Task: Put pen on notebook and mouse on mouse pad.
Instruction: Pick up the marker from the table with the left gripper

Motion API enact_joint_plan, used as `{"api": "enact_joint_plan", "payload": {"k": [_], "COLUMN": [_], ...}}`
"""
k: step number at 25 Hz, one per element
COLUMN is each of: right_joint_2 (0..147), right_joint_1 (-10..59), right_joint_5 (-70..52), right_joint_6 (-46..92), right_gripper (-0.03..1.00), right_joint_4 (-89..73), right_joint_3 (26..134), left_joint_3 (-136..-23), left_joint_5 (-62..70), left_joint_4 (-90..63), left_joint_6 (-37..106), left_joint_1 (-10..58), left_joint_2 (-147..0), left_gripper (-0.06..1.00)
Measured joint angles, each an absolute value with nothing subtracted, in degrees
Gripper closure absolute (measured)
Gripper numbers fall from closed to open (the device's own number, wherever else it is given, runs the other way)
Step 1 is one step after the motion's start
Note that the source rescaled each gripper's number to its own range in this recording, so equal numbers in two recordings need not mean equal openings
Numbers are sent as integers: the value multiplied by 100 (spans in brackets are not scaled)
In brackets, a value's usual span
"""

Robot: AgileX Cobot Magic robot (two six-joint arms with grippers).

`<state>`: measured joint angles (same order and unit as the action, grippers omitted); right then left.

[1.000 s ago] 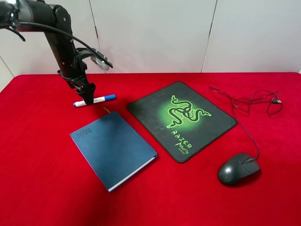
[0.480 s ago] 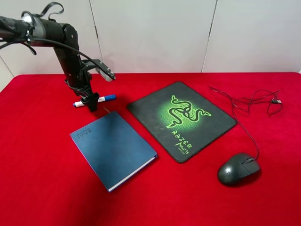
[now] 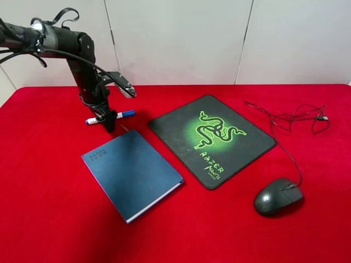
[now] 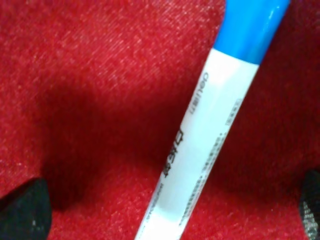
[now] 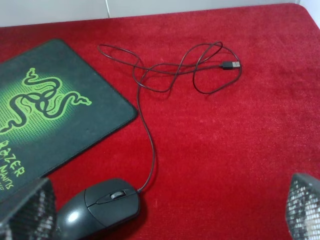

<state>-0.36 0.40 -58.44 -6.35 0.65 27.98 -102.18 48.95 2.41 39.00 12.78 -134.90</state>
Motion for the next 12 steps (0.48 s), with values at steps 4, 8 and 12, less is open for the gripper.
{"api": "enact_joint_plan", "payload": {"k": [4,8,12], "right_joint_2": [-36,-36,-36], "right_joint_1": [40,40,40], "right_joint_5": [-5844,-5844,-5844], "right_joint_6": [-635,-635,-635], "right_gripper": [-3,-3,-3], "right_joint_4": [65,65,65], "right_joint_3": [2798,2793,2788], "left_joint_3": [-10218,-10218,-10218], "left_joint_5": [4893,4864,4842], "left_joint_4": [273,277,299], "left_joint_6": [3900,3900,3900], "left_joint_1": [1312,1319,1319], "left_joint_2": [-13490,-13490,-13490], "left_gripper": [14,32,50]}}
